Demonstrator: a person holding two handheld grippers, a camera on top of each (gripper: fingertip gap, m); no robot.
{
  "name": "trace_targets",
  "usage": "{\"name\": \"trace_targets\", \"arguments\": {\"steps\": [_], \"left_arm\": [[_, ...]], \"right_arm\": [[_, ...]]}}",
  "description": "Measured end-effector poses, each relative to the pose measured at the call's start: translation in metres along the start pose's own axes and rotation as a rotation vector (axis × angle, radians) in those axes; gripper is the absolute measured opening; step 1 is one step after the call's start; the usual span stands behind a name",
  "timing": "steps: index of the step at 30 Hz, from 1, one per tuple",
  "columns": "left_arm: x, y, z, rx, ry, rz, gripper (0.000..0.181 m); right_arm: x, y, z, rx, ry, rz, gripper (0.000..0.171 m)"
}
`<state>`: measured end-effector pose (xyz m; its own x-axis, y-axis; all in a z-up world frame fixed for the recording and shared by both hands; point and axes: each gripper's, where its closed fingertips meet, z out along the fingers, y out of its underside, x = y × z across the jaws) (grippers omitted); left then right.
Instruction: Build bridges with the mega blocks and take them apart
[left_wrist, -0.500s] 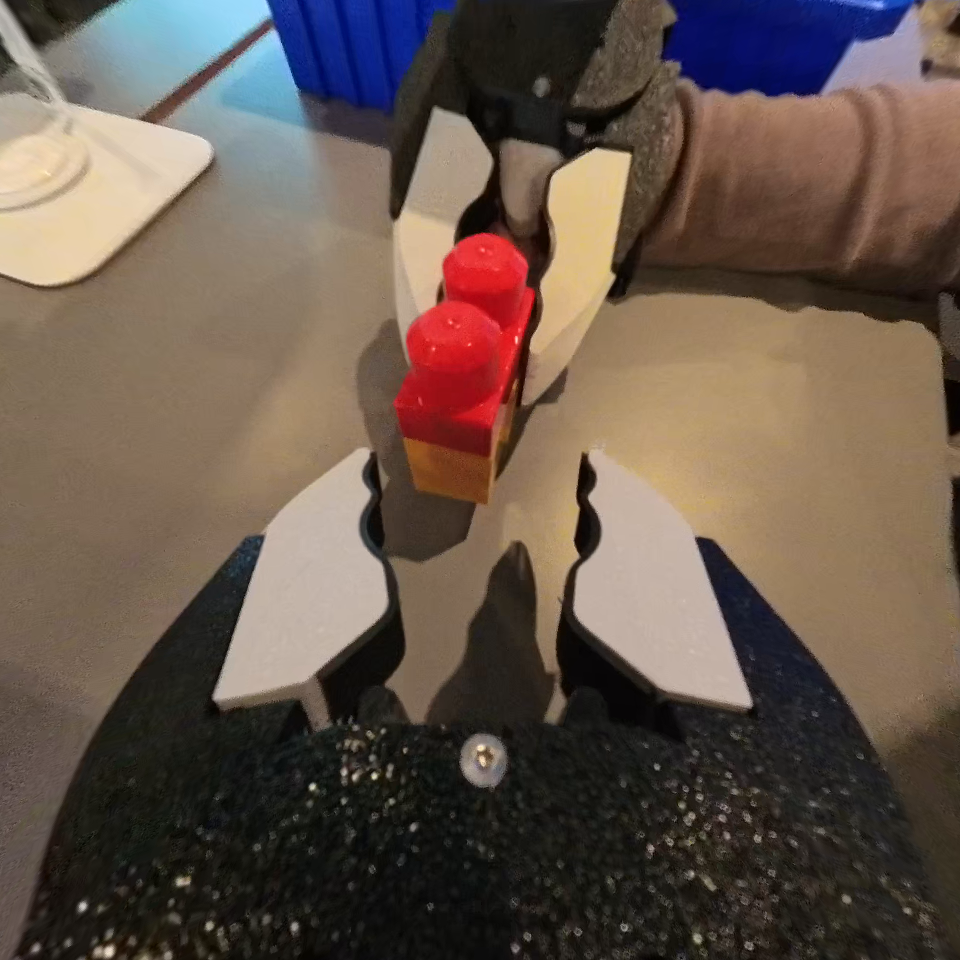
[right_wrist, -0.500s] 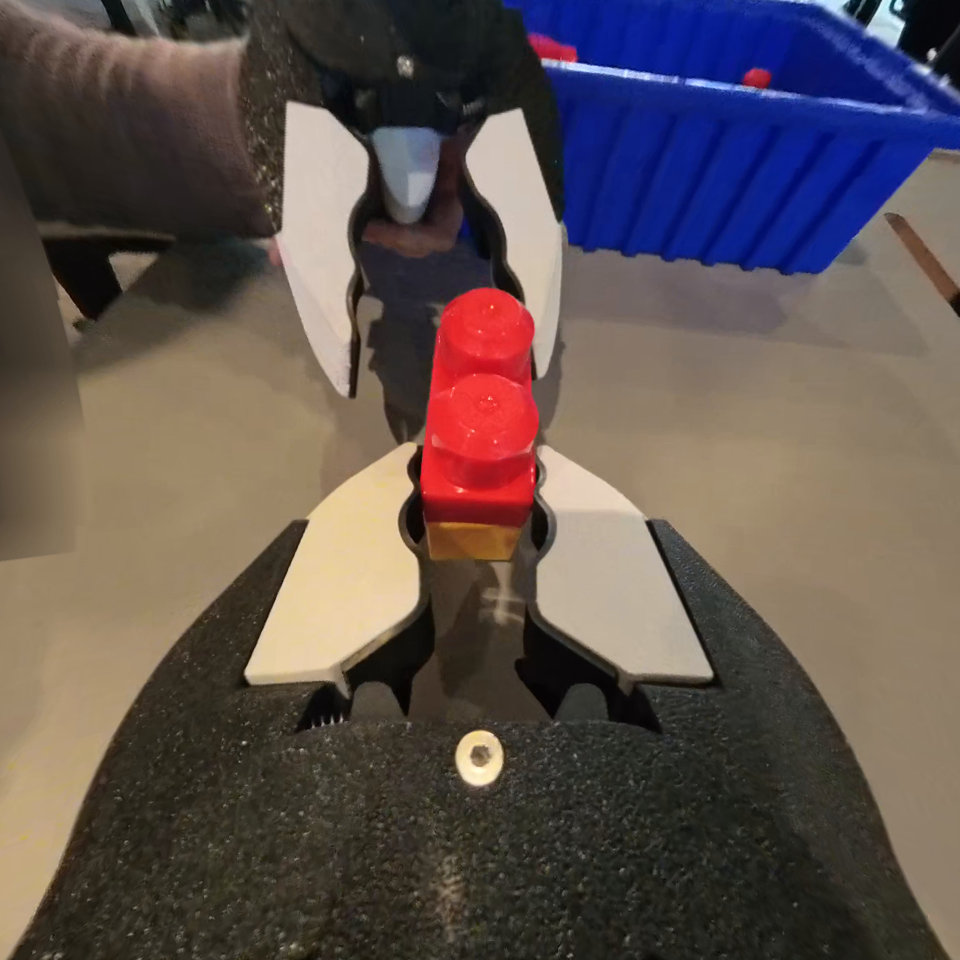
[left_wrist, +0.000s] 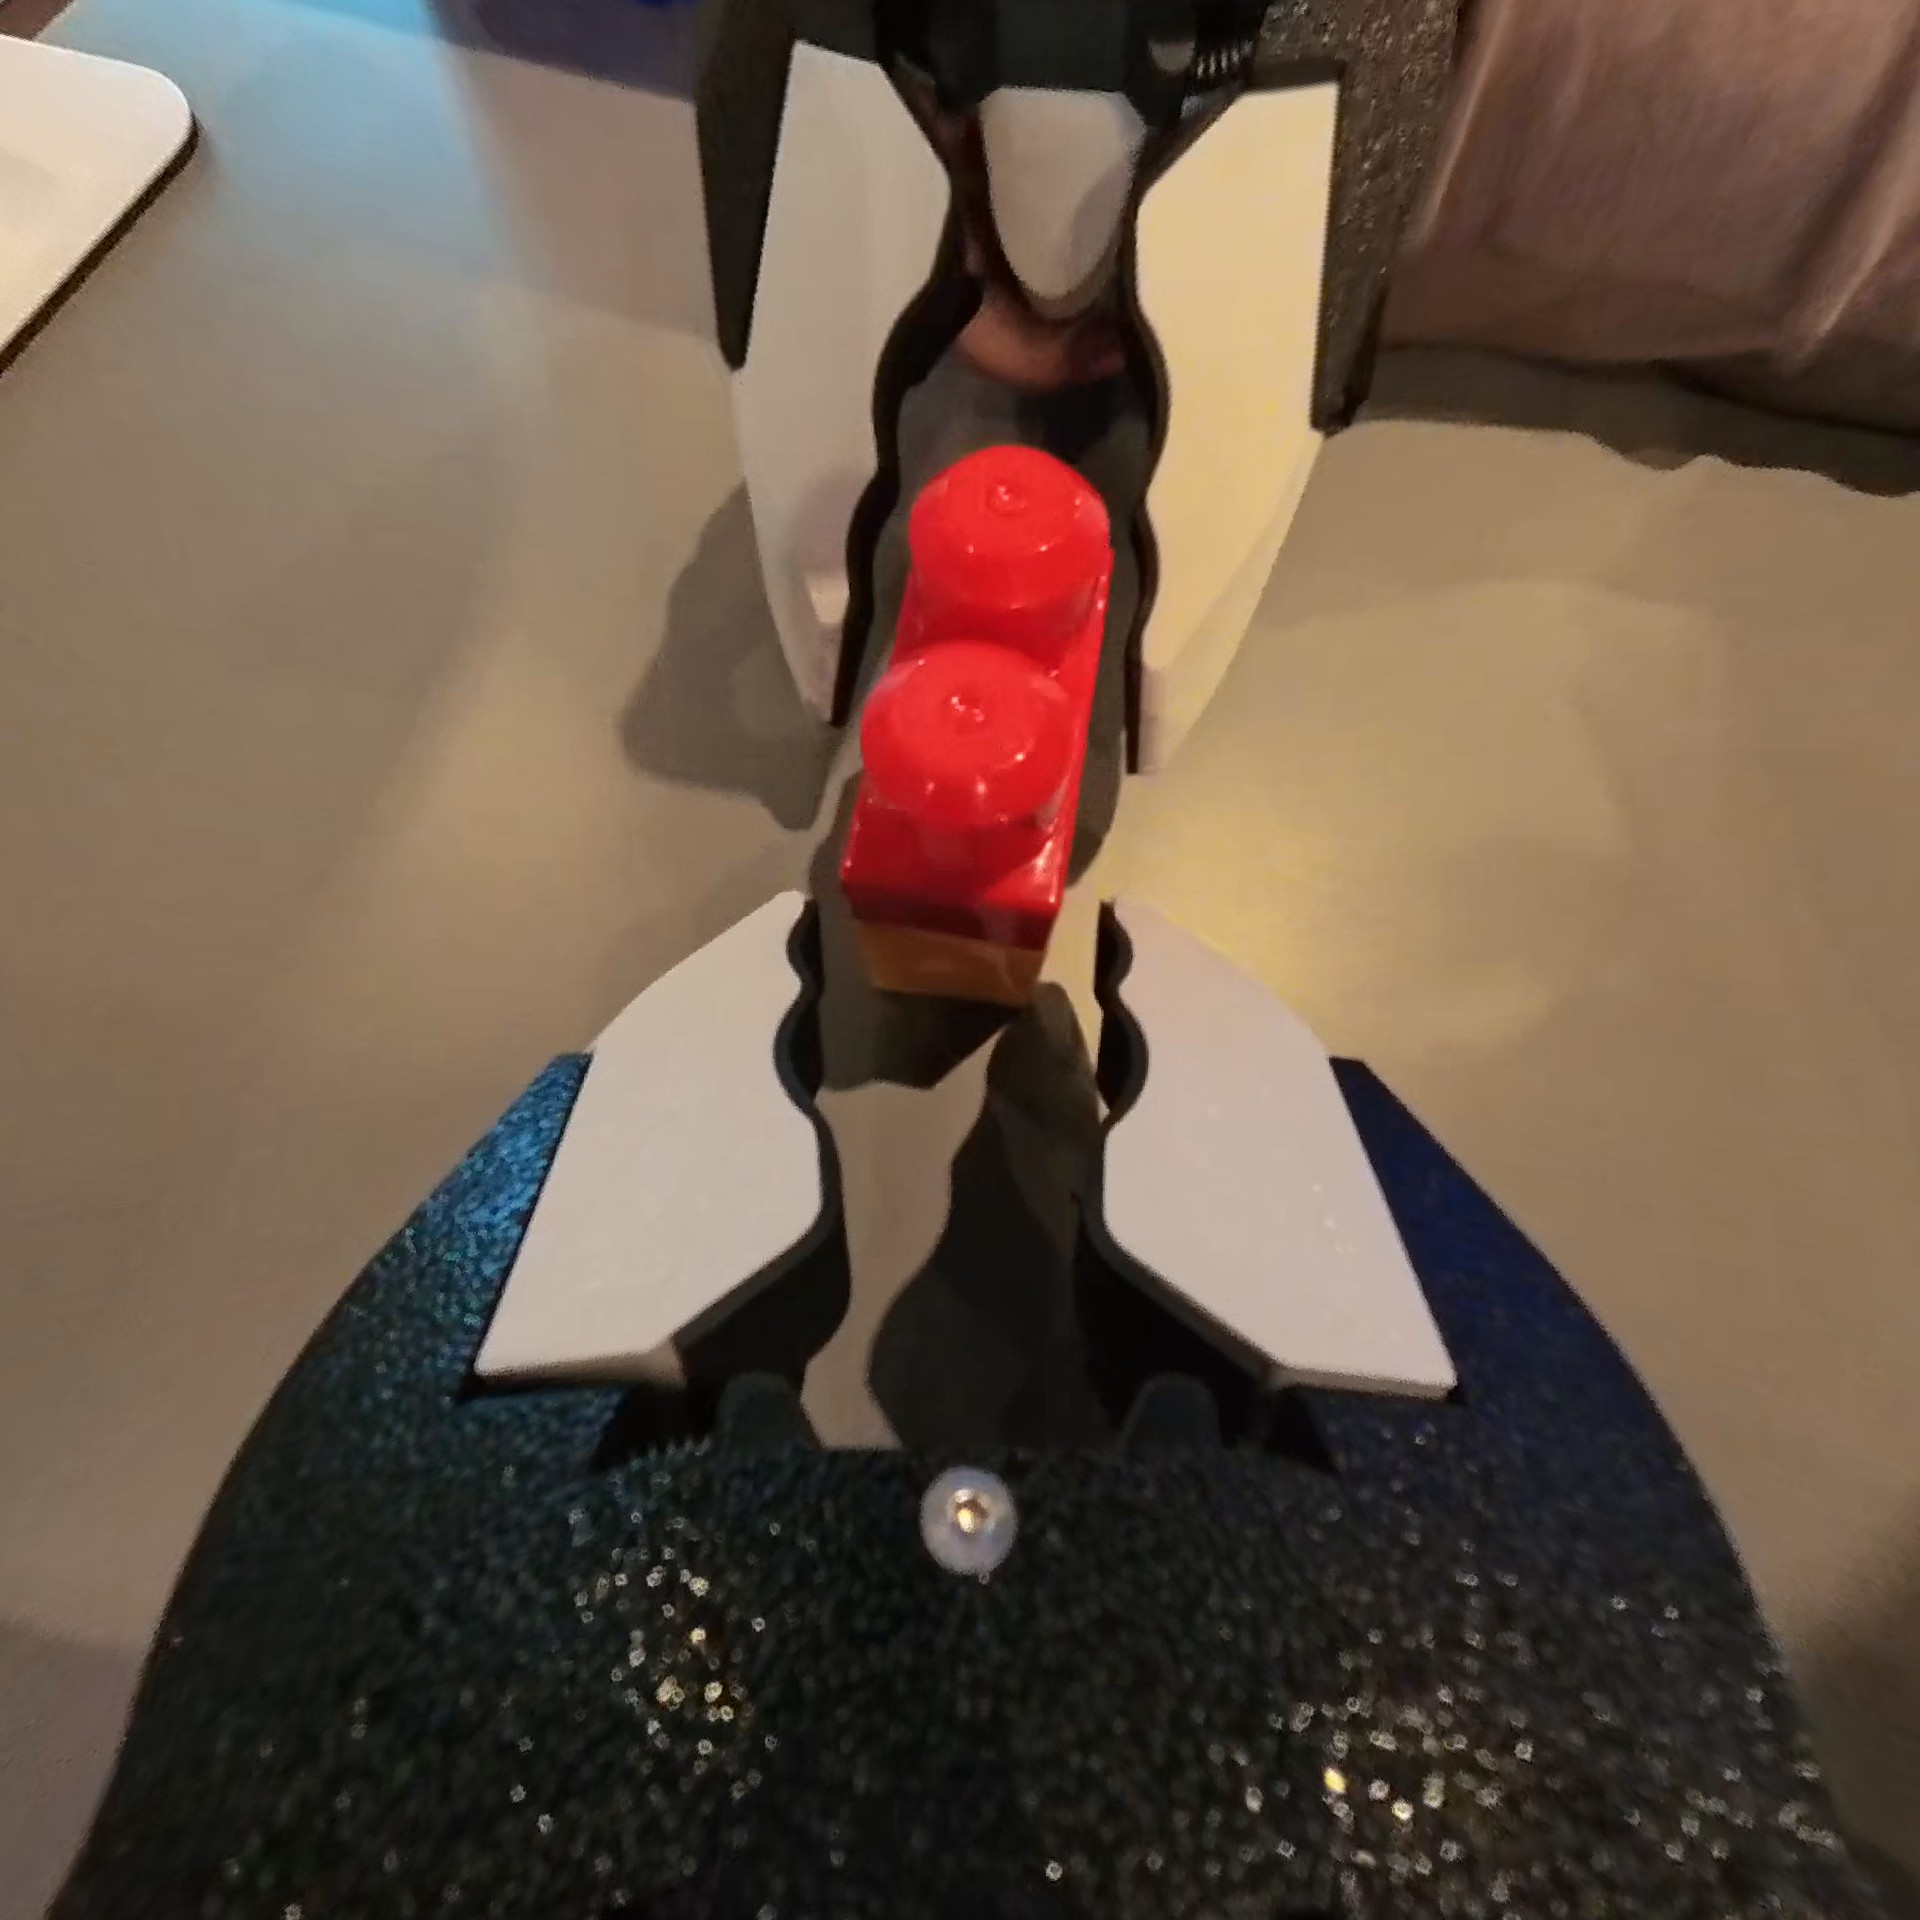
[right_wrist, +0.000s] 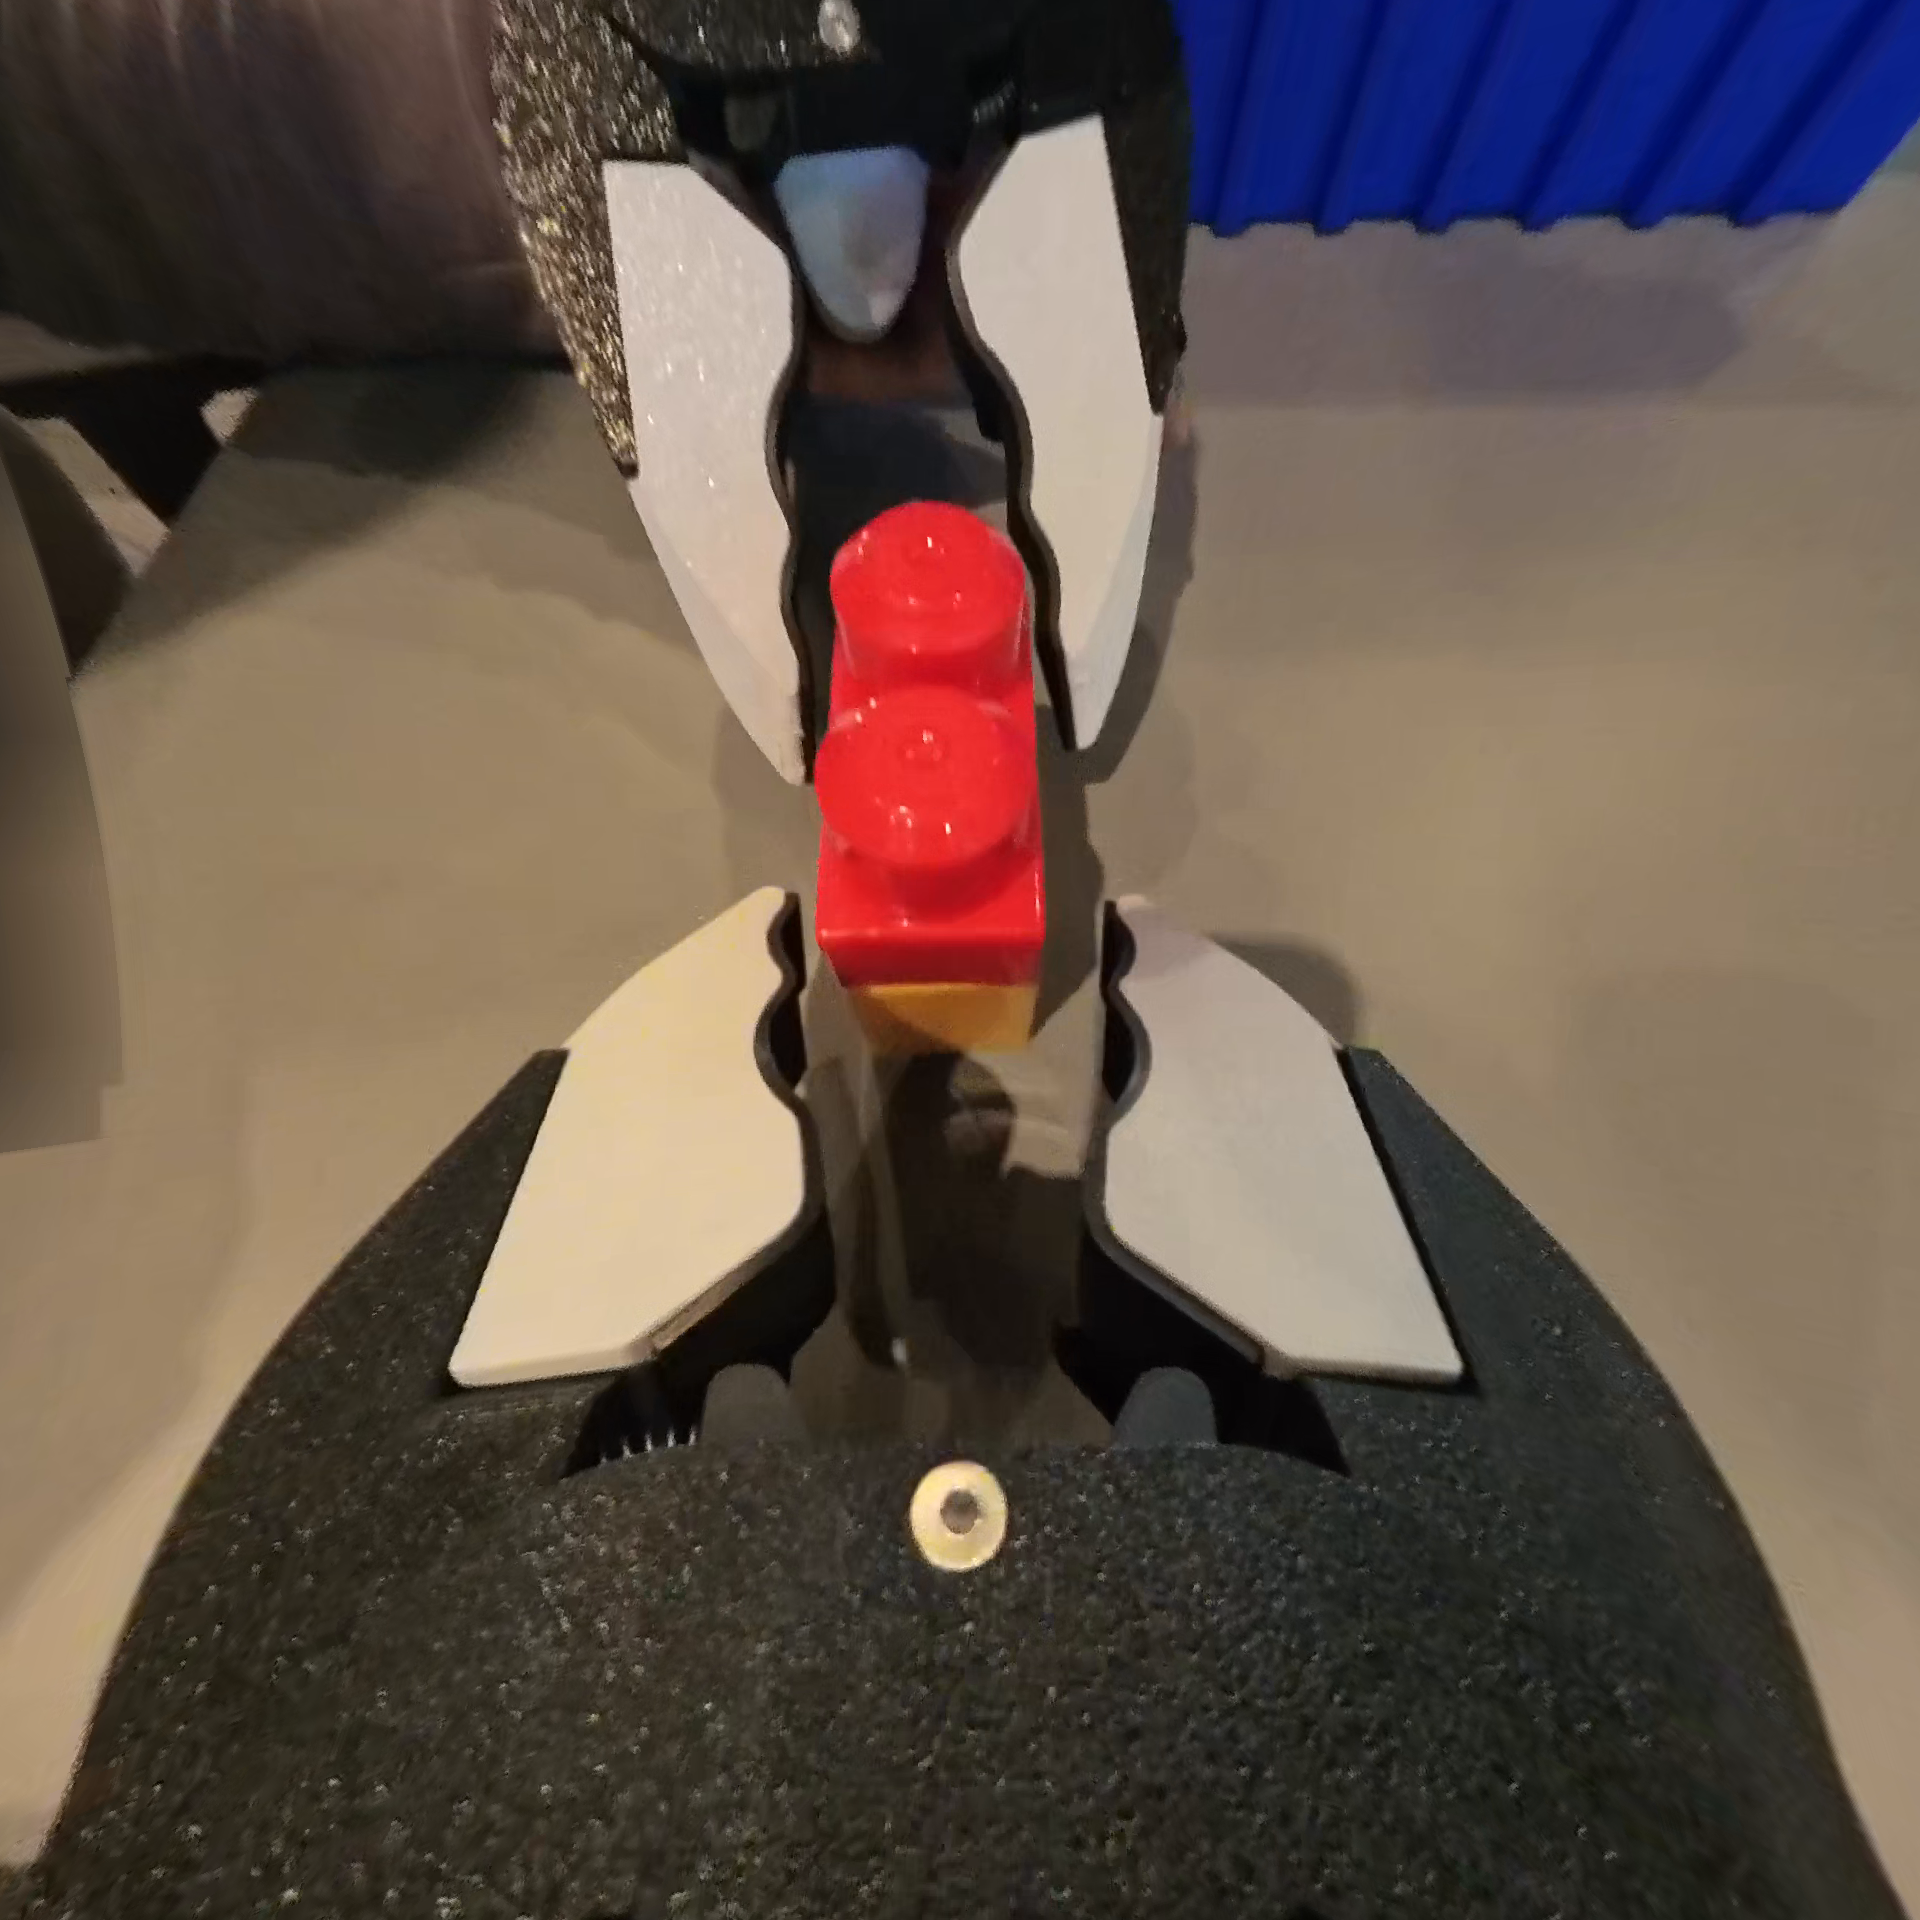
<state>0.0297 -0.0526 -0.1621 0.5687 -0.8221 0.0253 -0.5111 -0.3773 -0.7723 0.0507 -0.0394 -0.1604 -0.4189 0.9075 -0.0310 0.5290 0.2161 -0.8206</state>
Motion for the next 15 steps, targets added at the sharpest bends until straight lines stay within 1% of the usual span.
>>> {"name": "trace_targets", "arguments": {"steps": [2, 4, 5, 9, 15], "left_arm": [[0.0007, 0.0009, 0.0034, -0.008, 0.009, 0.013, 0.049], [0.0012, 0.0025, 0.0071, -0.023, 0.006, 0.034, 0.042], [0.001, 0.0033, 0.0084, -0.03, 0.002, 0.042, 0.037], [0.0013, 0.004, 0.0078, -0.037, 0.03, 0.012, 0.036], [0.0001, 0.0061, 0.0064, -0.043, 0.004, 0.016, 0.036]], "right_arm": [[0.0003, 0.0038, -0.0016, -0.019, 0.013, -0.013, 0.053], [-0.0004, 0.0055, -0.0017, -0.032, 0.014, -0.023, 0.038], [-0.0009, 0.0053, -0.0015, -0.029, 0.013, -0.023, 0.037], [-0.0007, 0.0048, -0.0007, -0.032, 0.012, 0.01, 0.037], [-0.0015, 0.0048, 0.0013, -0.034, 0.091, 0.031, 0.036]]}}
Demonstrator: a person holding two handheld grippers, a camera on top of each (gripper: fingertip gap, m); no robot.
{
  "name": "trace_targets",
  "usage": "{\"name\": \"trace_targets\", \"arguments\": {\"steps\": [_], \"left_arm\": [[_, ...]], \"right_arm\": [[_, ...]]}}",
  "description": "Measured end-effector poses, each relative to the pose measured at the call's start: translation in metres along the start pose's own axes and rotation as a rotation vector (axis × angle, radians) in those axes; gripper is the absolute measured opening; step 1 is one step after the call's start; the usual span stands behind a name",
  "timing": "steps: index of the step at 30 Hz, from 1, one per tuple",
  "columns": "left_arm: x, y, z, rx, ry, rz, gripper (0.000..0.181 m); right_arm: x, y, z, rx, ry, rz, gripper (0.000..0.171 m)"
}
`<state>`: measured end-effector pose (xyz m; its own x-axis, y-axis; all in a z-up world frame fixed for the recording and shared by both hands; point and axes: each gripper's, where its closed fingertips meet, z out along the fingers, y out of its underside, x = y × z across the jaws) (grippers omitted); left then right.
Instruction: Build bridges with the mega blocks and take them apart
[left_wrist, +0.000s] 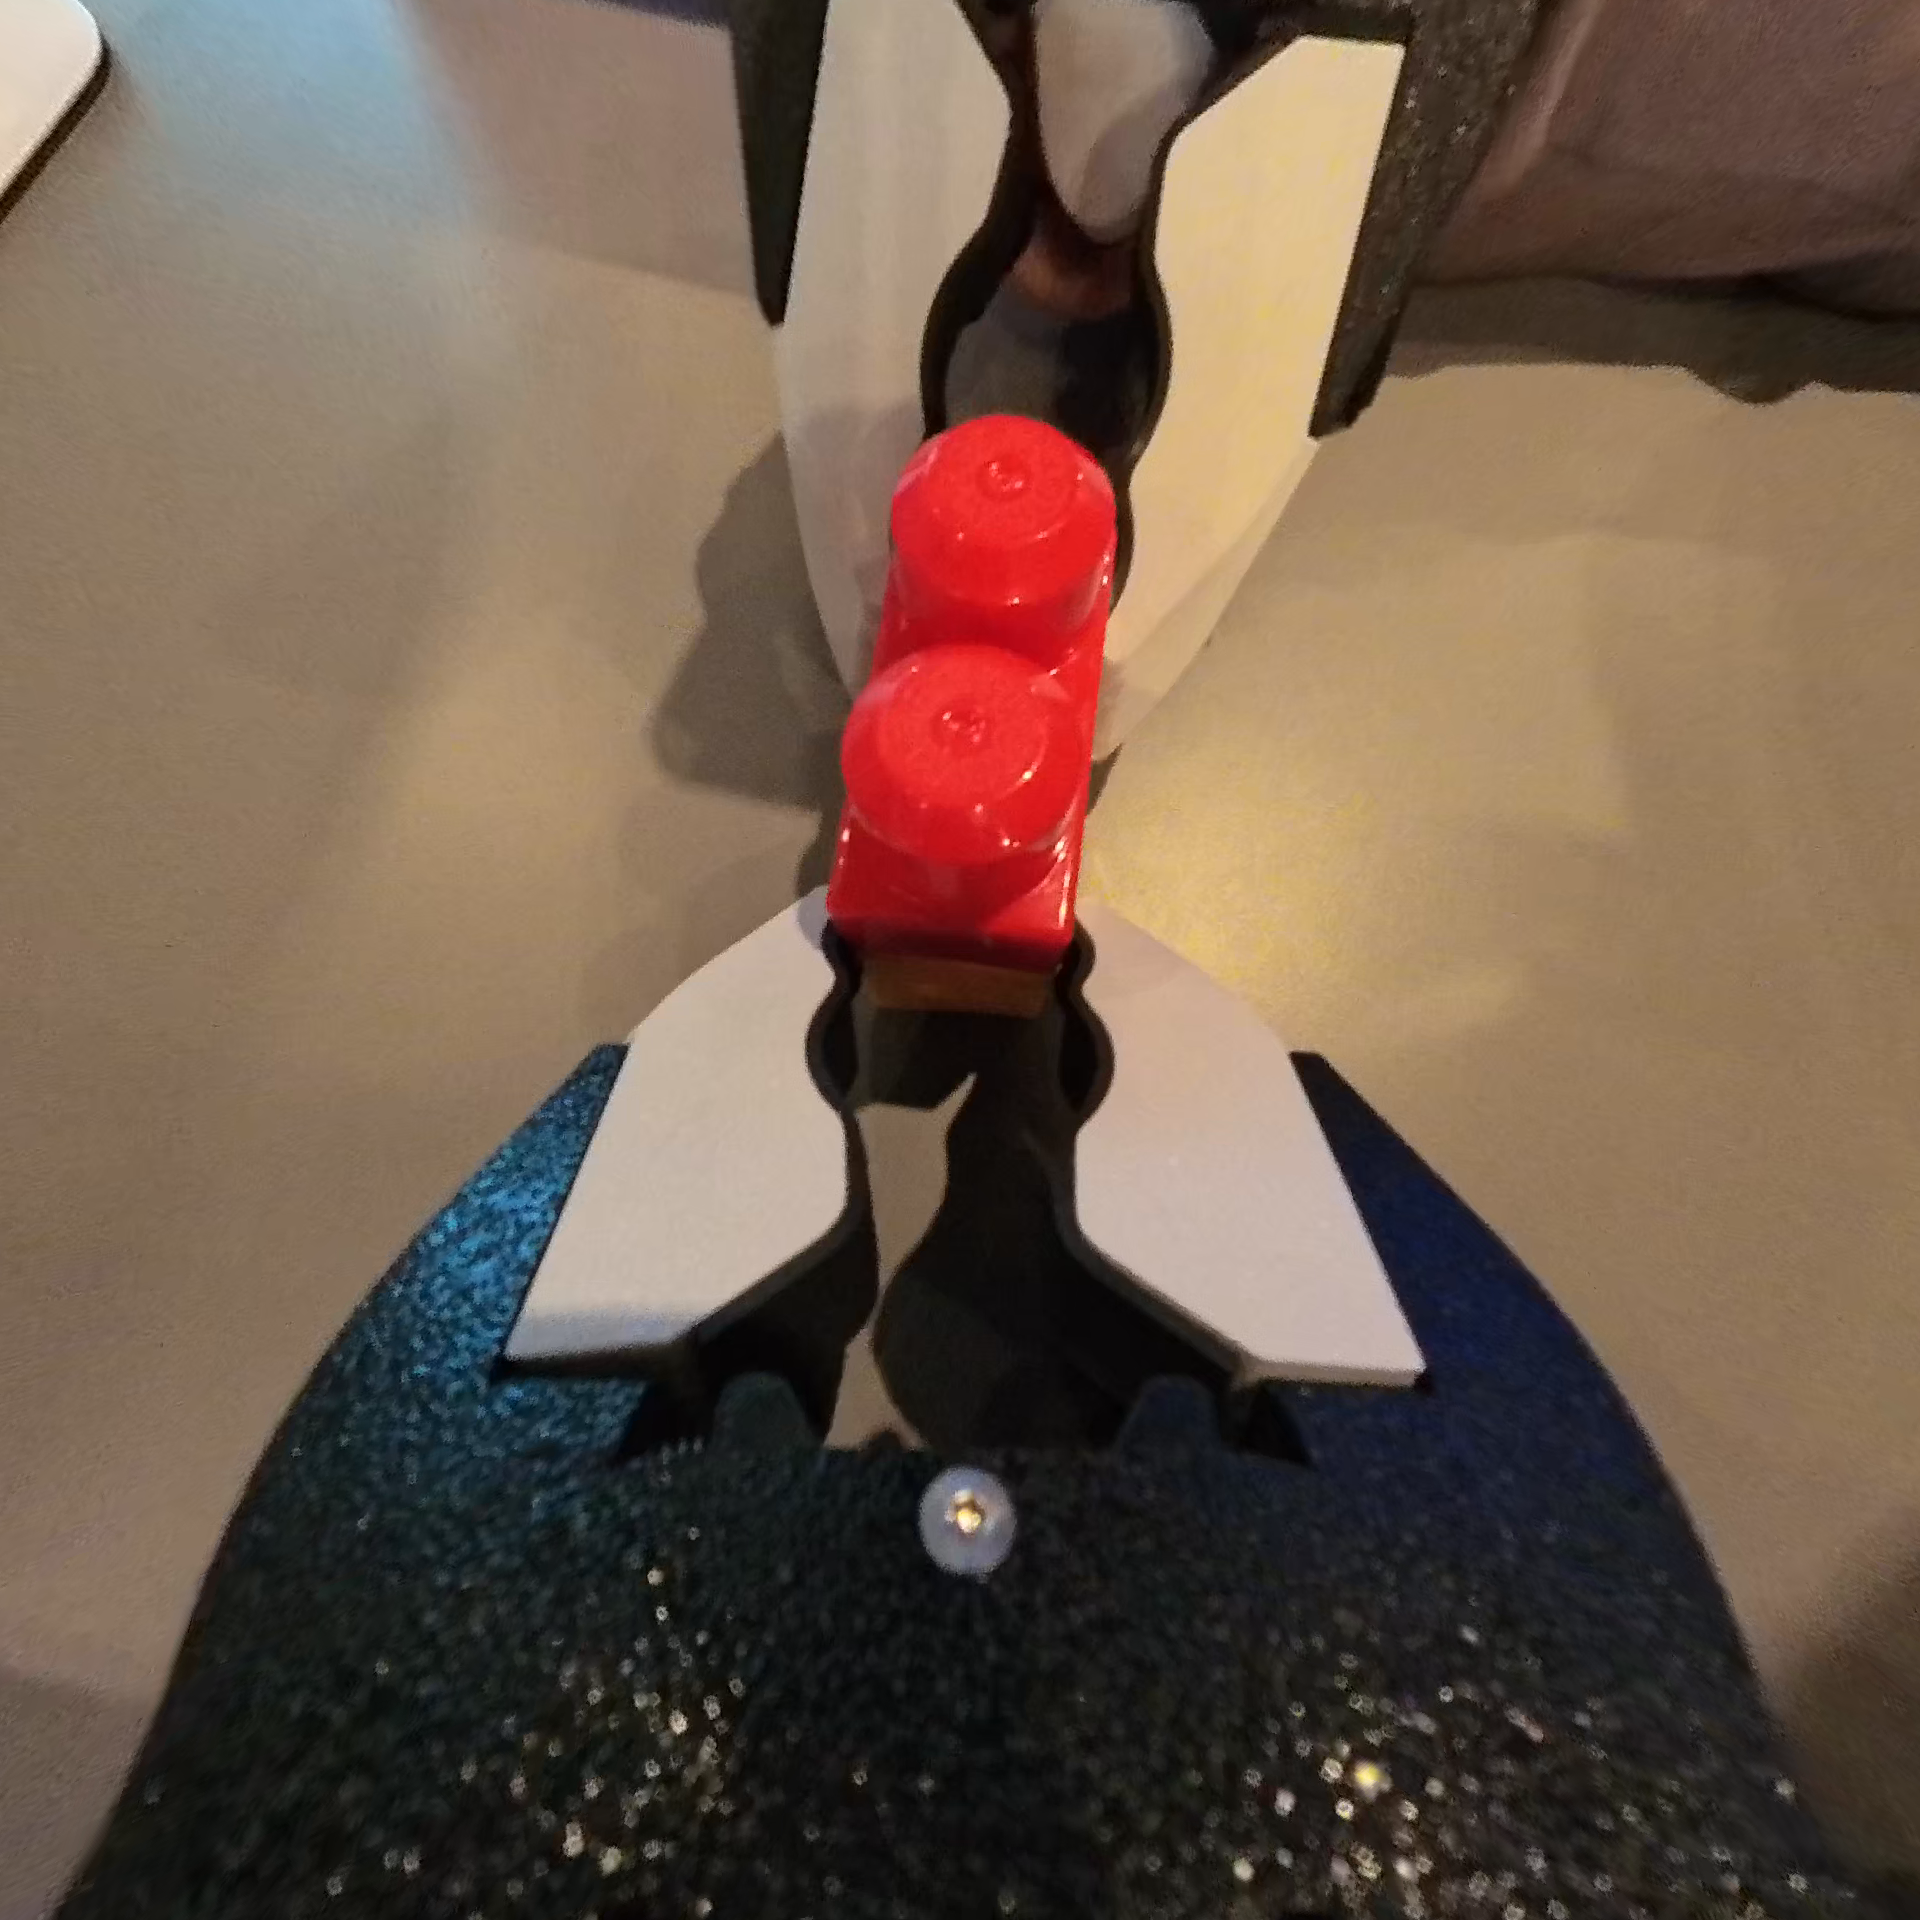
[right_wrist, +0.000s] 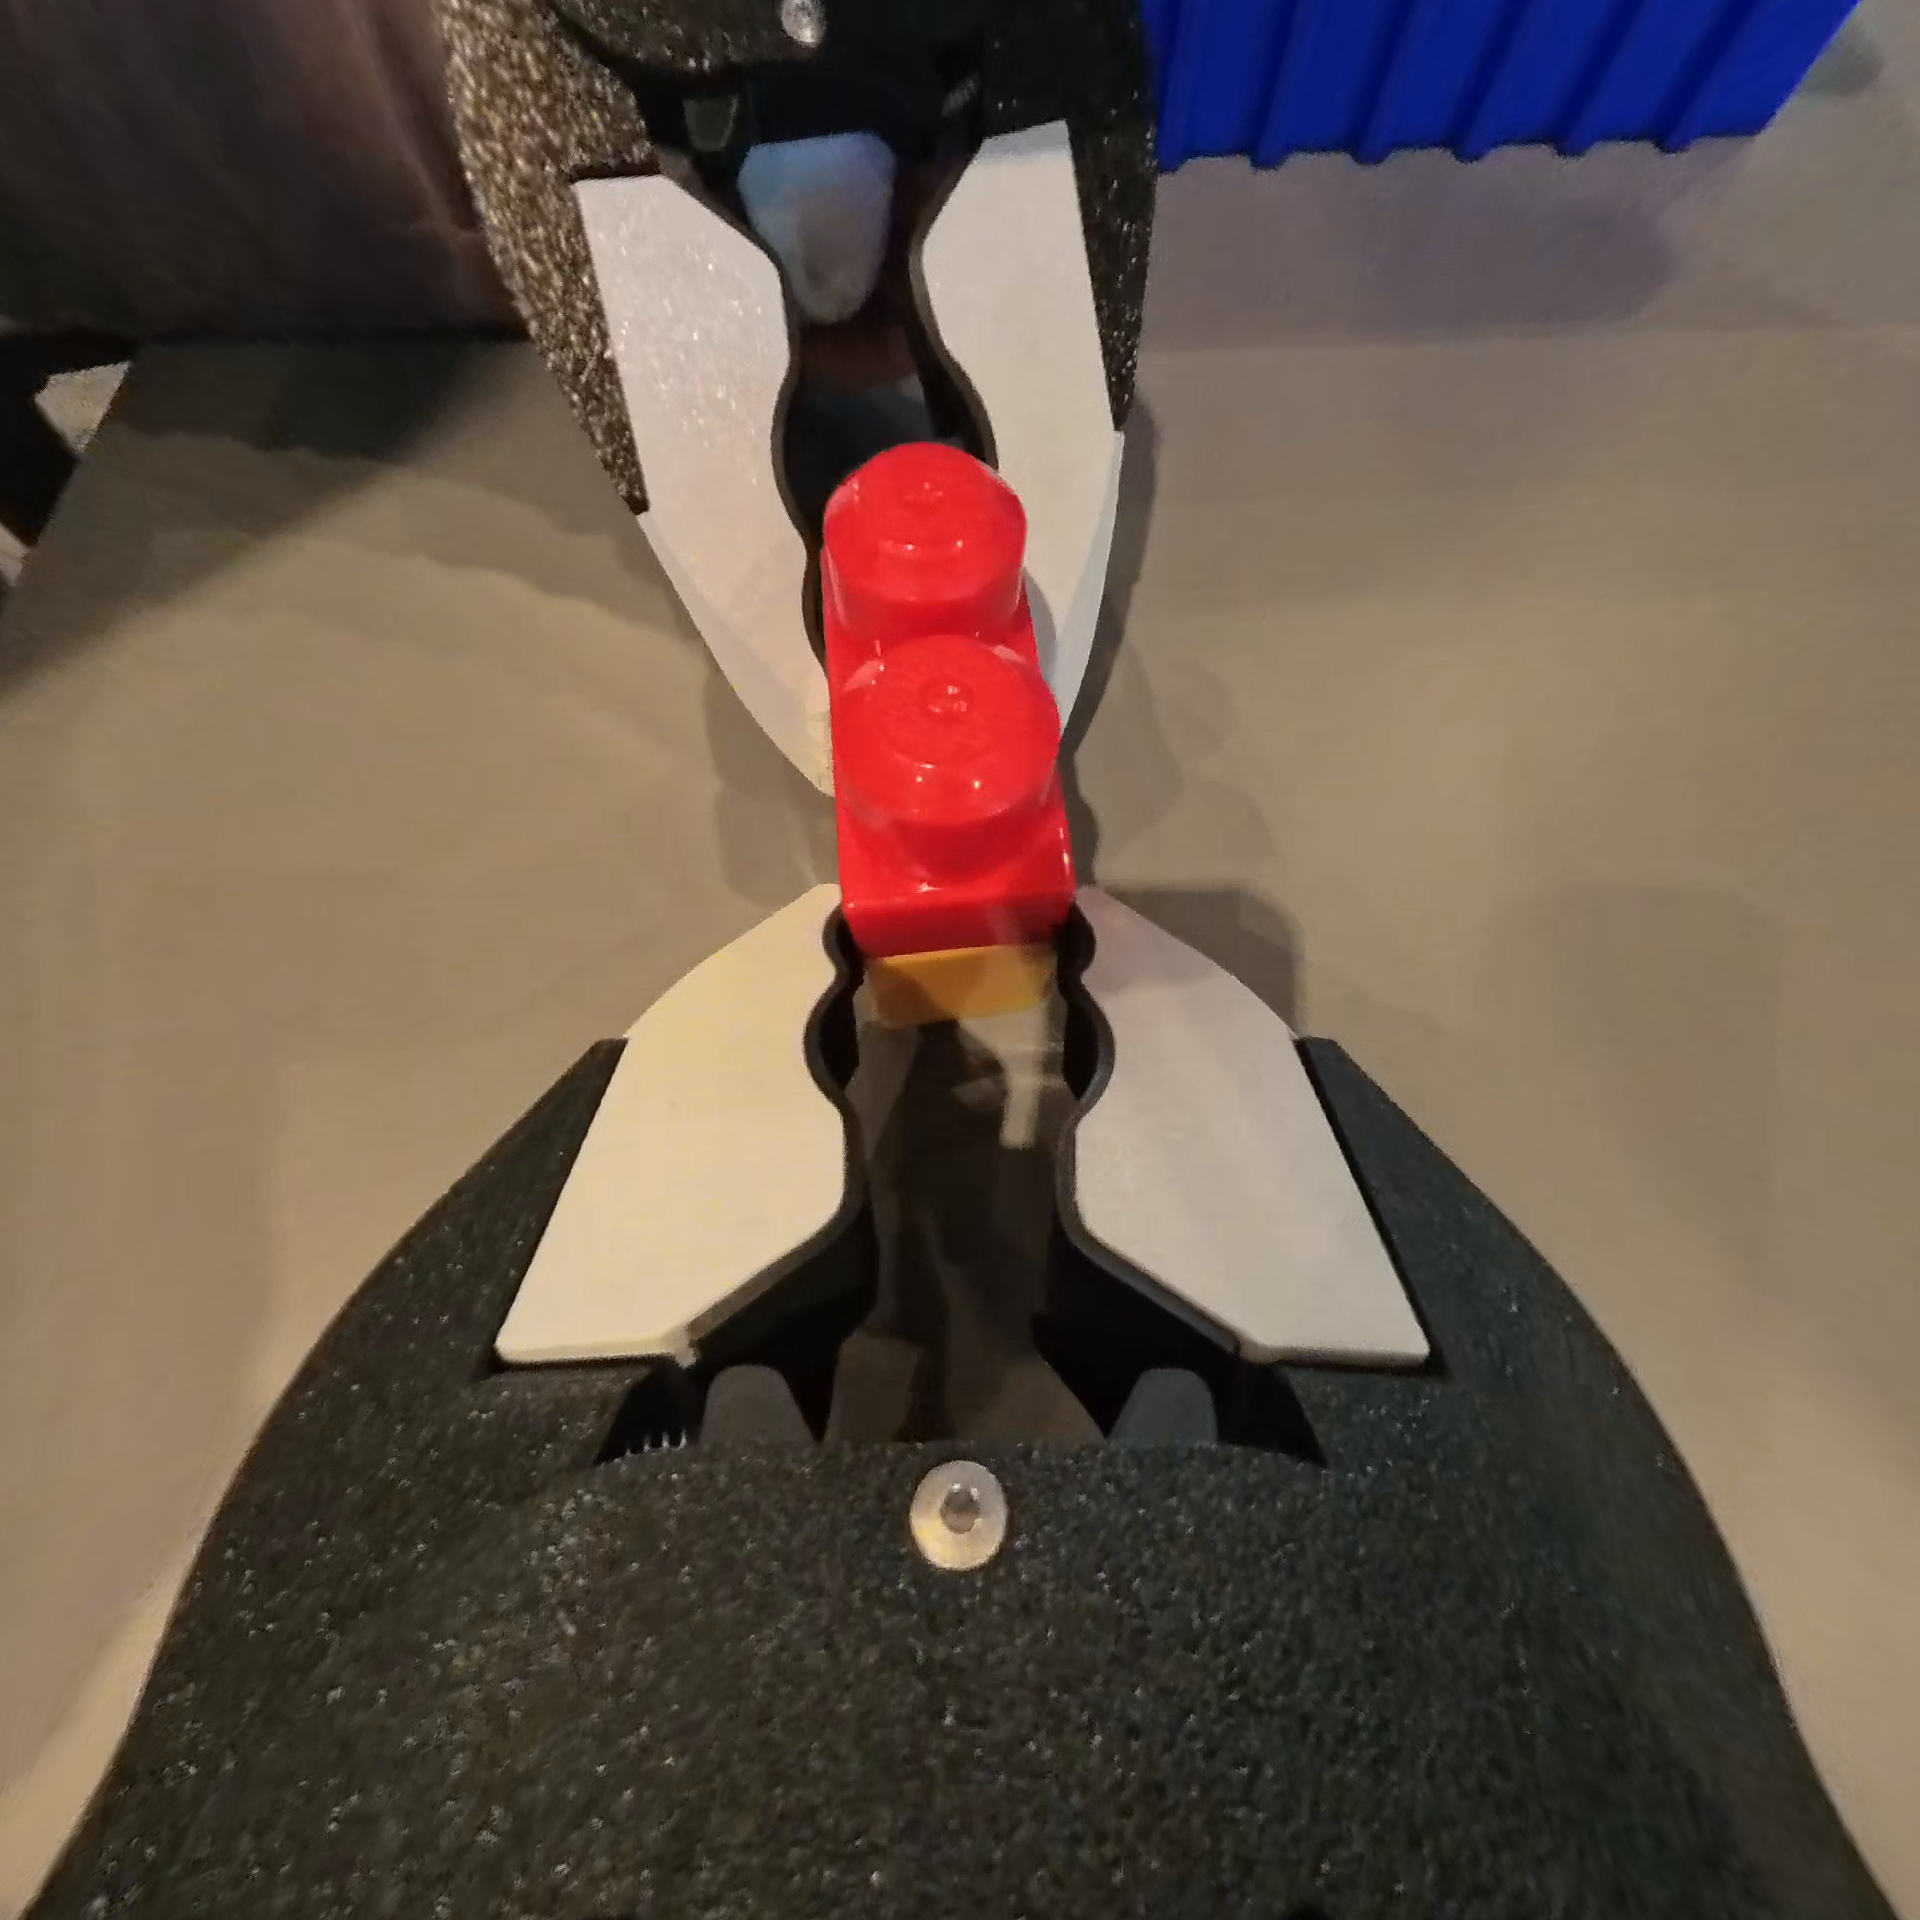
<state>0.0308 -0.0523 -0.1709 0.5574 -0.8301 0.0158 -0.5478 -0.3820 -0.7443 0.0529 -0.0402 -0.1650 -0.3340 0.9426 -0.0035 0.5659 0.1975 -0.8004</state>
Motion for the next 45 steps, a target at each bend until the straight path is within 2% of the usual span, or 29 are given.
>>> {"name": "trace_targets", "arguments": {"steps": [14, 22, 24, 25, 28, 32, 33, 35, 36, 40, 42, 45], "left_arm": [[0.002, 0.002, -0.002, -0.034, 0.07, -0.01, 0.036], [0.004, 0.0, -0.002, 0.046, 0.037, 0.005, 0.036], [0.005, -0.001, -0.001, 0.065, 0.025, 0.035, 0.036], [0.007, -0.001, -0.001, 0.066, 0.026, 0.051, 0.036], [0.009, -0.001, 0.0, 0.058, 0.039, 0.057, 0.036], [0.011, -0.002, 0.0, 0.064, 0.049, 0.06, 0.036], [0.011, -0.001, 0.0, 0.06, 0.041, 0.064, 0.036], [0.006, 0.002, -0.004, 0.05, -0.001, 0.095, 0.042], [0.005, -0.002, -0.008, 0.075, -0.012, 0.107, 0.047], [0.01, -0.045, -0.036, 0.369, 0.046, 0.054, 0.036], [0.009, -0.048, -0.039, 0.387, 0.044, 0.054, 0.027], [0.009, -0.047, -0.038, 0.373, 0.05, 0.049, 0.027]], "right_arm": [[-0.001, -0.001, 0.002, 0.02, 0.017, -0.009, 0.037], [-0.003, -0.002, 0.002, 0.046, -0.019, 0.041, 0.038], [-0.003, -0.008, -0.001, 0.065, -0.015, 0.046, 0.054], [-0.003, -0.016, -0.004, 0.108, -0.011, 0.038, 0.056], [-0.005, -0.039, -0.013, 0.203, 0.006, -0.002, 0.045], [-0.01, -0.041, -0.003, 0.164, -0.009, -0.009, 0.043], [-0.012, -0.042, -0.002, 0.161, -0.024, -0.008, 0.035], [-0.01, -0.042, -0.003, 0.156, -0.01, -0.015, 0.032], [-0.01, -0.042, -0.003, 0.152, -0.011, -0.014, 0.032], [-0.011, -0.041, -0.003, 0.143, -0.027, -0.007, 0.032], [-0.011, -0.041, -0.003, 0.133, -0.031, -0.005, 0.032], [-0.011, -0.041, -0.003, 0.124, -0.039, -0.006, 0.032]]}}
